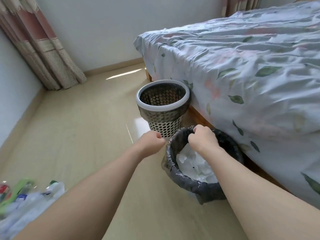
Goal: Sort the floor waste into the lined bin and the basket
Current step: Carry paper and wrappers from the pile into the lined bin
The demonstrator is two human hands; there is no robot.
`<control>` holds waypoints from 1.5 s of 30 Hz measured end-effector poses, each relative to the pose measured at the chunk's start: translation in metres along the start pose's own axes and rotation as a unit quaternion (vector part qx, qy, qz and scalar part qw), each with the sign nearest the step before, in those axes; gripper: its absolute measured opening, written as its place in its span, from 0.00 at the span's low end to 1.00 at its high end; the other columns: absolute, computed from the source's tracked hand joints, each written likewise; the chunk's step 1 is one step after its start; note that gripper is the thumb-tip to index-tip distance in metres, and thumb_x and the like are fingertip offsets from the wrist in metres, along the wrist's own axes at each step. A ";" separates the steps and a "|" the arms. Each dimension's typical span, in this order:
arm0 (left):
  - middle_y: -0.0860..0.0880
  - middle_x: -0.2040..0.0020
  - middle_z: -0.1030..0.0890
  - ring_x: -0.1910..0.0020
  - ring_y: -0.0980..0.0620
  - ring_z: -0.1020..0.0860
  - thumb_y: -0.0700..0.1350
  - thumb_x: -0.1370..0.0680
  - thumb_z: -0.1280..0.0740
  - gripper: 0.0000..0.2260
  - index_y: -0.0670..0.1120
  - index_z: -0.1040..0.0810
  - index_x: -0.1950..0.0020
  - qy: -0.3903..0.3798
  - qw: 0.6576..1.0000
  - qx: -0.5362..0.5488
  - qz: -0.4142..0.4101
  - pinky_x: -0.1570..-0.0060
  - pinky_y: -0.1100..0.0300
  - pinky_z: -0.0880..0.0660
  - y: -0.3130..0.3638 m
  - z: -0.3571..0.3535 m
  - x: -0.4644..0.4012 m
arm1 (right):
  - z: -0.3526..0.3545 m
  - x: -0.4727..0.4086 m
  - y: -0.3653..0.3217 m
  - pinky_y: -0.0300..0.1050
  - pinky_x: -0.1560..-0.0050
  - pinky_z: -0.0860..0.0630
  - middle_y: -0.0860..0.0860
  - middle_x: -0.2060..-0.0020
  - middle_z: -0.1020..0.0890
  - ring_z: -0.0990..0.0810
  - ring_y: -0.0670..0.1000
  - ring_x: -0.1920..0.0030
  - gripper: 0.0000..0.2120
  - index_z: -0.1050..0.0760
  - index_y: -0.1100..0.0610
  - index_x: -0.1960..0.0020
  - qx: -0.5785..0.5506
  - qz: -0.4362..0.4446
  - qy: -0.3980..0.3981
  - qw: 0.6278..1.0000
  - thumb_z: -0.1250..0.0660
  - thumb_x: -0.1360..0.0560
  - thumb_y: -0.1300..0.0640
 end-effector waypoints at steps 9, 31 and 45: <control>0.42 0.51 0.17 0.64 0.50 0.24 0.42 0.24 0.42 0.11 0.40 0.22 0.49 0.046 0.987 -0.065 0.138 0.64 0.61 0.28 -0.206 0.122 0.109 | -0.140 0.093 -0.174 0.47 0.40 0.29 0.54 0.37 0.26 0.27 0.55 0.37 0.19 0.30 0.57 0.33 0.050 0.277 -0.152 0.947 0.44 0.23 0.58; 0.41 0.40 0.25 0.41 0.40 0.24 0.46 0.20 0.42 0.12 0.41 0.32 0.40 -0.020 0.963 -0.164 0.212 0.48 0.51 0.29 -0.500 0.015 0.234 | -0.407 0.241 -0.219 0.49 0.39 0.31 0.53 0.39 0.28 0.30 0.55 0.37 0.21 0.33 0.58 0.33 0.021 0.121 -0.227 0.966 0.40 0.22 0.48; 0.42 0.42 0.23 0.43 0.41 0.23 0.36 0.24 0.41 0.14 0.42 0.29 0.40 -0.082 0.947 -0.245 0.193 0.52 0.53 0.28 -0.494 0.014 0.234 | -0.422 0.239 -0.210 0.41 0.71 0.38 0.54 0.68 0.28 0.31 0.52 0.71 0.06 0.31 0.59 0.60 -0.012 -0.059 -0.387 0.920 0.35 0.27 0.61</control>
Point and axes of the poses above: each hand's wrist, its own x-axis away from the middle knuckle, its own z-axis out of the back of the hand, y = z × x, the point moved 4 cm from there along -x, towards the middle knuckle
